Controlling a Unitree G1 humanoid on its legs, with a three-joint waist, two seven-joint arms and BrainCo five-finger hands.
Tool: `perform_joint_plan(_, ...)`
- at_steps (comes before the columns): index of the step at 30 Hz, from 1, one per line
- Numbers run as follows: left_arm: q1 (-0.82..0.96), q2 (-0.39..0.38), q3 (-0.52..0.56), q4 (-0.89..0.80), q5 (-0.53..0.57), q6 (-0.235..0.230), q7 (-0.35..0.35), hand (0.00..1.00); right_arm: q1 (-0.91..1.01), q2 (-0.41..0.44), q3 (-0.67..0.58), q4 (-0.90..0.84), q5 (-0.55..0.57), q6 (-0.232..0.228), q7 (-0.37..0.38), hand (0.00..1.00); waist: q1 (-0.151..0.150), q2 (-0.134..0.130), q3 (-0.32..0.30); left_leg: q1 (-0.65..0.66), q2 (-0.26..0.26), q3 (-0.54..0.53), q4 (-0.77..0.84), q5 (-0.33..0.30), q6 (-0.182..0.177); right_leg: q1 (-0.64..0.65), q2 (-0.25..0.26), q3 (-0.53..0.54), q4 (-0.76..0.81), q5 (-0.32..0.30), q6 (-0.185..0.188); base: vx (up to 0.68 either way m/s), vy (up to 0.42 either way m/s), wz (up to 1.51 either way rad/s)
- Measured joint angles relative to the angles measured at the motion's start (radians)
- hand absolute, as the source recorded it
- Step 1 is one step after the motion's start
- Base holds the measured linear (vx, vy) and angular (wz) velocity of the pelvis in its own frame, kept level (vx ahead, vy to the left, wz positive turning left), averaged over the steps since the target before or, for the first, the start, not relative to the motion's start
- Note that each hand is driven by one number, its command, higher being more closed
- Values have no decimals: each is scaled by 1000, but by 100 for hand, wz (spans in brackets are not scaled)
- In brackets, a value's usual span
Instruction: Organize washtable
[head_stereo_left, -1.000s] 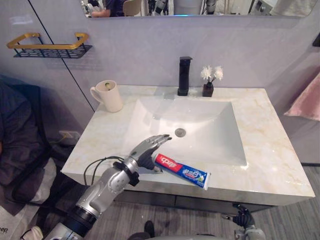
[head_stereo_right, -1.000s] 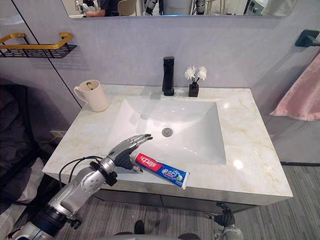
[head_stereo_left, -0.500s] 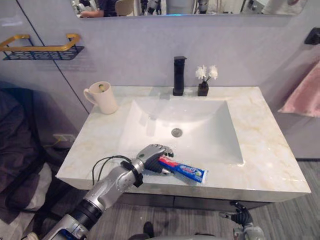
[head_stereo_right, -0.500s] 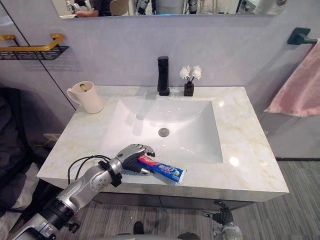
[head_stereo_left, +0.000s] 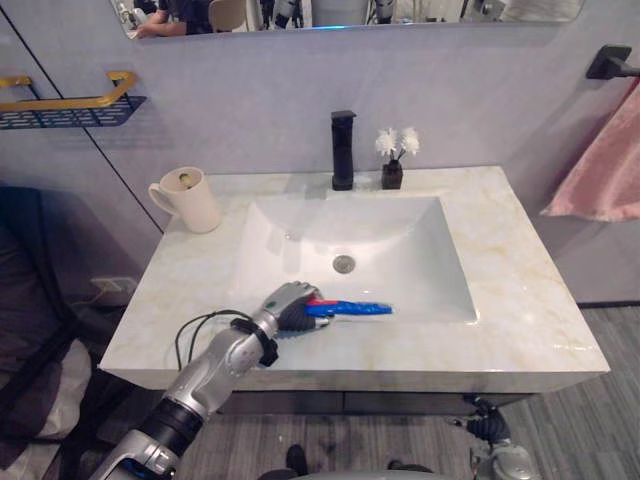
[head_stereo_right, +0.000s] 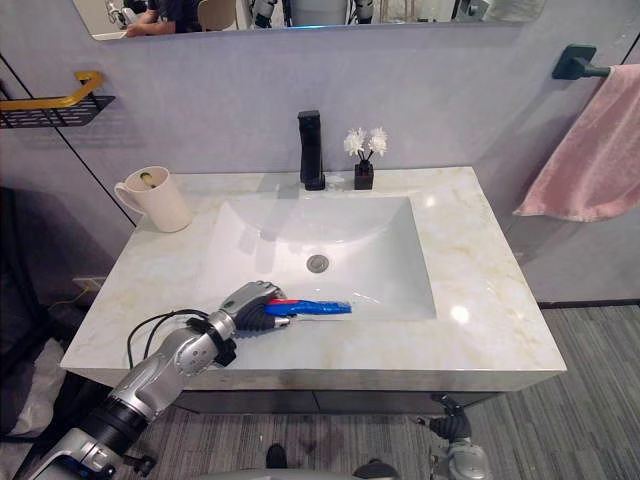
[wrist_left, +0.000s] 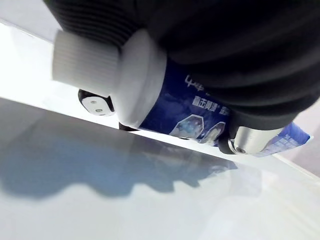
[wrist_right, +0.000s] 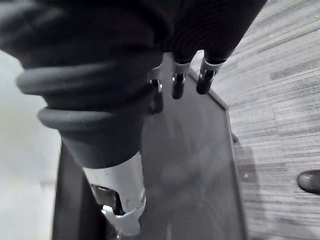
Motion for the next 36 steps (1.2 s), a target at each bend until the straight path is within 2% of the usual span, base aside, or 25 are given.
perform_joint_plan(1, 12, -2, 19, -3, -1, 8, 5, 100, 1, 7, -34, -17, 3, 0, -11, 0, -3, 0, 0, 0, 0, 1, 0, 0, 0, 0, 0, 1, 0, 0, 0, -18, -11, -5)
perform_joint_plan(3, 62, -28, 92, -51, -23, 41, 27, 100, 20, 28, -201, -104, 34, 0, -65, 0, 1, -3, 1, 1, 7, 15, 0, -7, -4, -7, 0, 13, 1, 1, 0, -8, -9, -13)
perform_joint_plan(7, 125, -90, 148, -177, -59, 47, 63, 100, 41, 29, -384, -271, 46, 8, -140, 0, 16, -11, -1, 1, 7, 31, 0, -6, 1, -18, 5, 30, 12, 2, 0, 11, -10, -14)
perform_joint_plan(8, 134, -119, 160, -225, -74, 47, 72, 100, 38, 29, -440, -361, 46, 13, -158, 0, 16, -14, -1, 2, 9, 36, 0, -6, 1, -20, 7, 34, 15, 2, 0, 2, -9, -9)
perform_joint_plan(12, 141, -177, 169, -312, -99, 42, 97, 100, 18, 20, -539, -612, 51, 16, -226, 0, 13, -16, -5, 10, 13, 49, 0, -9, 2, -20, 10, 47, 18, 2, 0, -20, -12, -11)
perform_joint_plan(15, 140, -194, 174, -345, -122, 40, 115, 100, -50, -35, -538, -722, 120, -15, -258, 0, 12, -22, -13, 13, 14, 58, 0, -9, 2, -24, 10, 59, 19, 2, 0, -29, 0, -11)
perform_joint_plan(17, 140, -195, 203, -346, -148, 40, 123, 100, -136, -111, -453, -777, 226, -78, -241, 0, 13, -25, -16, 13, 13, 64, 0, -9, 2, -30, 10, 65, 20, 4, 1, -32, 6, -9)
perform_joint_plan(18, 140, -194, 210, -346, -155, 40, 123, 100, -152, -130, -427, -794, 245, -87, -231, 0, 15, -25, -16, 12, 13, 64, 0, -9, 2, -31, 10, 65, 19, 5, 1, -28, 6, -4)
perform_joint_plan(21, 139, -194, 239, -347, -200, 40, 131, 100, -317, -281, -183, -883, 424, -175, -102, 0, 30, -25, -18, 11, 13, 63, 0, -8, 2, -32, 10, 65, 20, 9, 3, -4, 0, 1)
perform_joint_plan(22, 138, -194, 238, -347, -206, 40, 132, 100, -351, -300, -132, -893, 445, -186, -79, 0, 34, -26, -18, 9, 13, 61, 0, -8, 2, -32, 10, 63, 20, 10, 3, 2, -4, 8)
perform_joint_plan(23, 128, -194, 231, -348, -216, 40, 134, 100, -432, -334, -5, -914, 495, -205, -31, 0, 50, -28, -20, 5, 13, 56, 0, -7, 3, -32, 10, 58, 21, 12, 4, 9, -5, 9)
perform_joint_plan(24, 122, -194, 227, -348, -217, 40, 134, 100, -456, -342, 32, -917, 511, -206, -12, 0, 53, -29, -20, 4, 12, 54, 0, -6, 4, -32, 10, 57, 22, 12, 4, 13, -6, 19)
perform_joint_plan(26, 82, -194, 206, -351, -238, 40, 151, 100, -555, -345, 210, -917, 569, -198, 55, 0, 81, -34, -23, -5, 9, 33, 0, -4, 7, -32, 9, 31, 28, 12, 4, 17, -9, 24)
perform_joint_plan(28, 53, -194, 192, -352, -243, 40, 161, 100, -596, -337, 312, -914, 588, -187, 72, 0, 95, -34, -23, -9, 6, 19, 0, -2, 9, -31, 6, 14, 34, 10, 7, 12, -5, 25)
perform_joint_plan(29, 29, -197, 179, -352, -253, 40, 171, 100, -620, -308, 395, -911, 588, -165, 90, 0, 106, -34, -23, -12, 2, 5, 0, 2, 11, -29, 3, -8, 38, 9, 8, 6, -3, 30)
perform_joint_plan(33, 21, -215, 173, -351, -273, 41, 210, 100, -628, -198, 553, -894, 592, -115, 126, 0, 111, -33, -23, -14, -15, -18, 0, 7, 18, -21, -13, -41, 48, 1, 16, -11, 14, 23)
perform_joint_plan(36, 21, -217, 160, -350, -273, 42, 228, 100, -628, -125, 620, -859, 596, -100, 129, 0, 112, -34, -22, -14, -26, -24, -1, 11, 24, -24, -26, -51, 63, -11, 18, -44, 18, 9)
